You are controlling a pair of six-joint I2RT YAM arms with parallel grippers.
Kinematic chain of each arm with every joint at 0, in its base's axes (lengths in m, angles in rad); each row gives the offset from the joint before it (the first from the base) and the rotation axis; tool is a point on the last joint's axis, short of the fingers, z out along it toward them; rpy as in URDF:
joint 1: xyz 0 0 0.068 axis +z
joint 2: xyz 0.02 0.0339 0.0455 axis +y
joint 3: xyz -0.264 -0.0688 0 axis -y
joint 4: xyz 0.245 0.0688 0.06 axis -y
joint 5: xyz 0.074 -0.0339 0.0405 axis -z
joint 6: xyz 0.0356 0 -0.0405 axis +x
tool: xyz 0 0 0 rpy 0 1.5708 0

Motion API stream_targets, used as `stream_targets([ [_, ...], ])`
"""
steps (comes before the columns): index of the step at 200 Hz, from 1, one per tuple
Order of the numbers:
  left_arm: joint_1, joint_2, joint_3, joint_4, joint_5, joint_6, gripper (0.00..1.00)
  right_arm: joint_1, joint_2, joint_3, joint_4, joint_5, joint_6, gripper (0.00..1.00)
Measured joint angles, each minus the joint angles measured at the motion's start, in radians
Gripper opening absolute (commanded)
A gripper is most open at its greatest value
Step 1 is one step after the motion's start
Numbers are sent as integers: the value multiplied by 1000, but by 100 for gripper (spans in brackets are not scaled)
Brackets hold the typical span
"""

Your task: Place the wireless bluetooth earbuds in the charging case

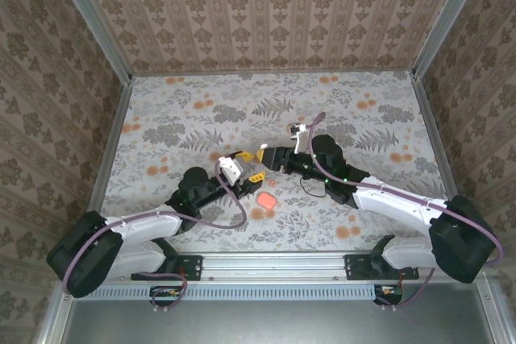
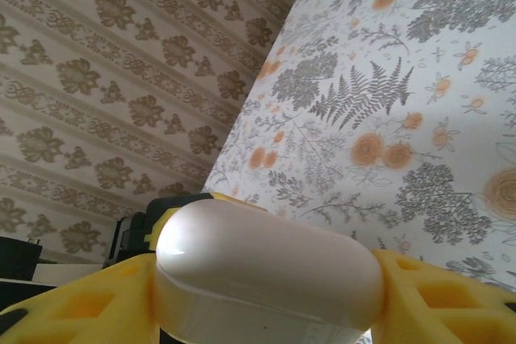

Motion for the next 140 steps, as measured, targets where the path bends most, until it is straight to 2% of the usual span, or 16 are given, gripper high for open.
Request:
stream_targets([
  [72,-23,84,-1,215,-78,-41,54,1,0,-19,79,-47,44,59],
  [140,-46,147,0,282,-89,-81,50,3,0,-22,103,-56,63,58],
])
